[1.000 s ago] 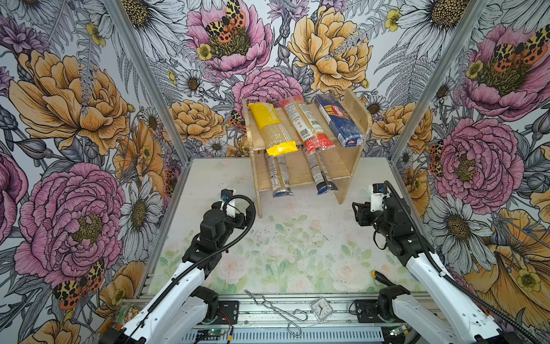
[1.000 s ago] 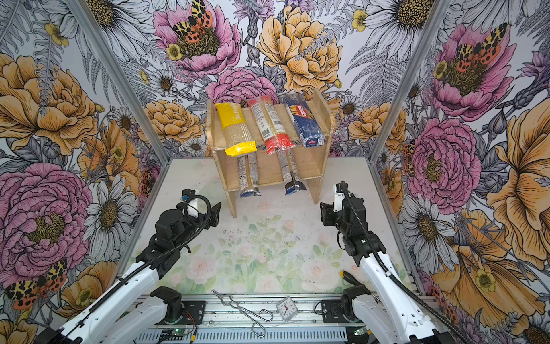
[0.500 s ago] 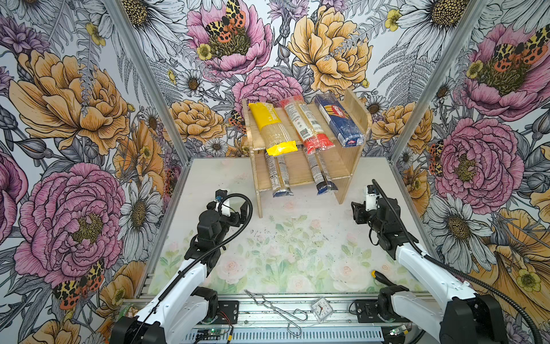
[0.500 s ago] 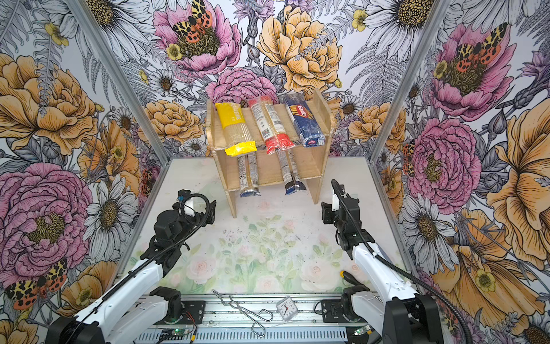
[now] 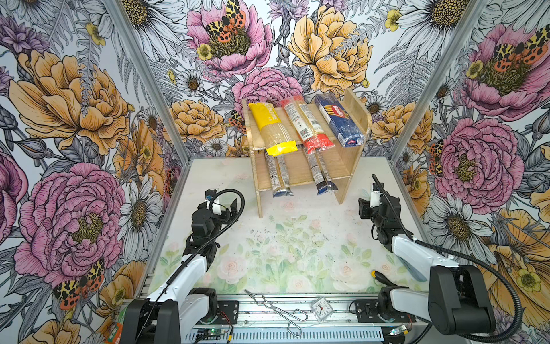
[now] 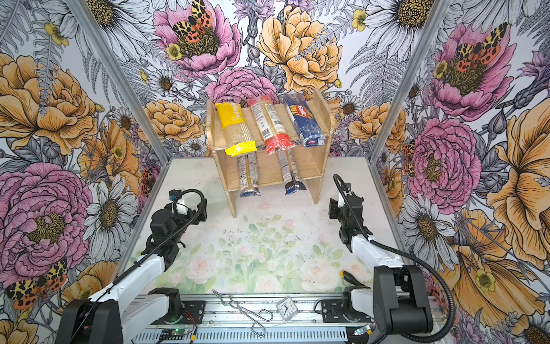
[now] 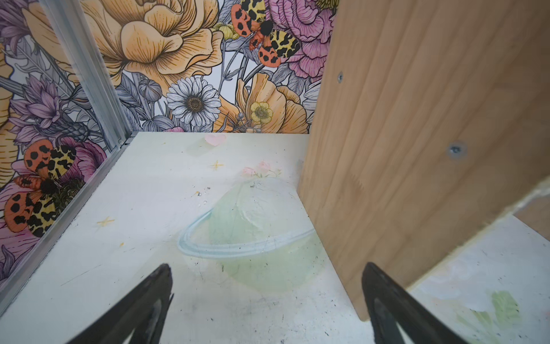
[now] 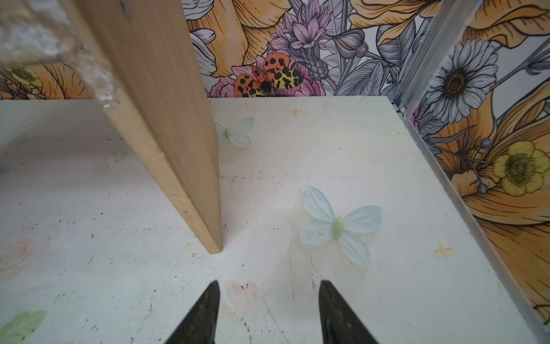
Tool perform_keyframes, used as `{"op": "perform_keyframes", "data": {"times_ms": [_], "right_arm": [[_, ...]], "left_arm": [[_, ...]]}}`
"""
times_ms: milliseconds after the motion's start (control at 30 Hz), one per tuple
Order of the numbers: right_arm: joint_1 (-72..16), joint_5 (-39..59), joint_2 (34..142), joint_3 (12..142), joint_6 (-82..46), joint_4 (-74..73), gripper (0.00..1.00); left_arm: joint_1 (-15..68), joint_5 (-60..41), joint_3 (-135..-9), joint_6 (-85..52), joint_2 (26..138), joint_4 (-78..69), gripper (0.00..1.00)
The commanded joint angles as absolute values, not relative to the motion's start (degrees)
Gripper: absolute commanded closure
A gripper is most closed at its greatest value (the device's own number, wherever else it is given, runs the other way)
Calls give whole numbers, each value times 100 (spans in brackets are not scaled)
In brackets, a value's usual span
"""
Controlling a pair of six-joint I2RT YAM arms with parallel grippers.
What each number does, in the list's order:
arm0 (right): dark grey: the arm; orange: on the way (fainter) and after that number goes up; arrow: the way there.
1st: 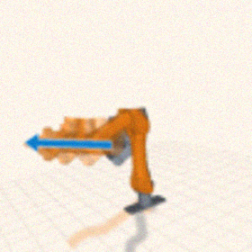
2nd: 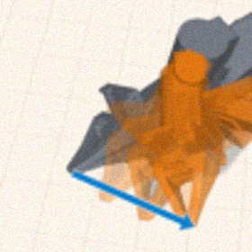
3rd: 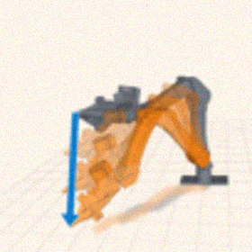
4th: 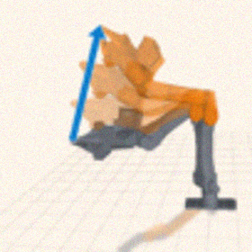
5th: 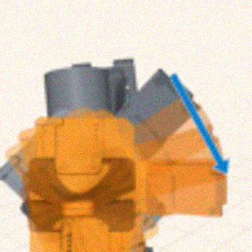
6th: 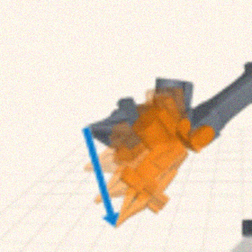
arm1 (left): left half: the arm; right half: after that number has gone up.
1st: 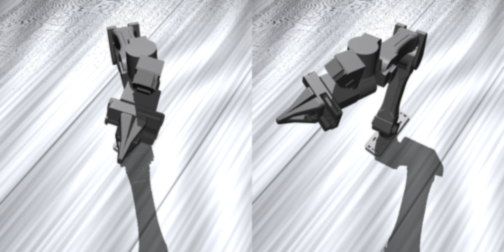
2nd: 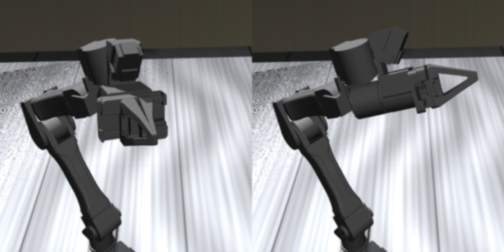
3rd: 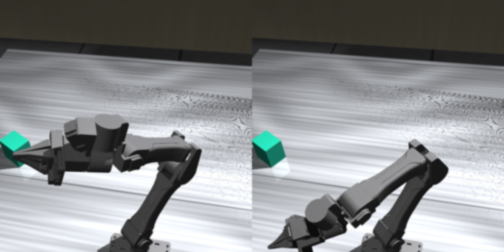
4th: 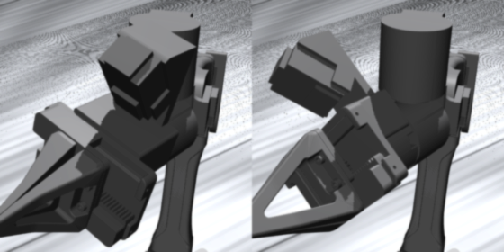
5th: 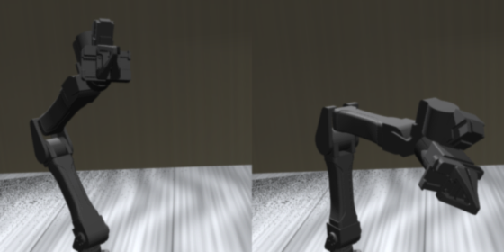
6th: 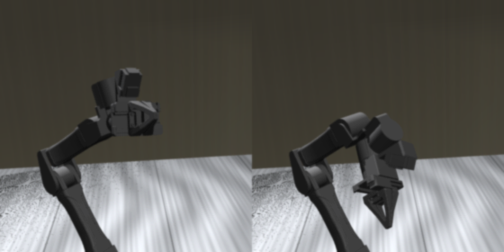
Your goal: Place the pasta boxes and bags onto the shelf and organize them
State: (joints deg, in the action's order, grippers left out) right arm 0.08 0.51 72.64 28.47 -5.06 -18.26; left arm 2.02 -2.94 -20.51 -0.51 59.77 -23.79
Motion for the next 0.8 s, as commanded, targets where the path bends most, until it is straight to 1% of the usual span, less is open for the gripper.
{"op": "perform_keyframes", "data": {"times_ms": [0,67,133,233,367,467,533,633,767], "right_arm": [[53,-63,7579,2373,-552,-3482,45],[86,-196,7791,2251,-570,-3908,45],[96,-76,7850,2312,-466,-3895,45],[108,-179,8089,2372,-383,-4107,45],[136,-285,8808,2367,-405,-4803,45],[200,-283,8823,2260,-498,-4976,45],[194,-264,8805,2242,-510,-4959,45],[195,-264,8810,2242,-501,-4966,45],[200,-272,8814,2241,-499,-4971,46]], "left_arm": [[-67,-754,-2052,-258,6230,-2863,1],[-133,-810,-2046,-280,6334,-2983,1],[-155,-786,-2031,-243,6422,-3074,1],[-206,-730,-2022,-129,6674,-3265,1],[-351,-870,-2070,-173,7239,-3722,1],[-372,-938,-2111,-183,7655,-4167,1],[-379,-929,-2296,-81,7754,-3884,1],[-387,-859,-2265,52,7925,-4245,1],[-405,-812,-1967,45,8648,-5623,1]]}}
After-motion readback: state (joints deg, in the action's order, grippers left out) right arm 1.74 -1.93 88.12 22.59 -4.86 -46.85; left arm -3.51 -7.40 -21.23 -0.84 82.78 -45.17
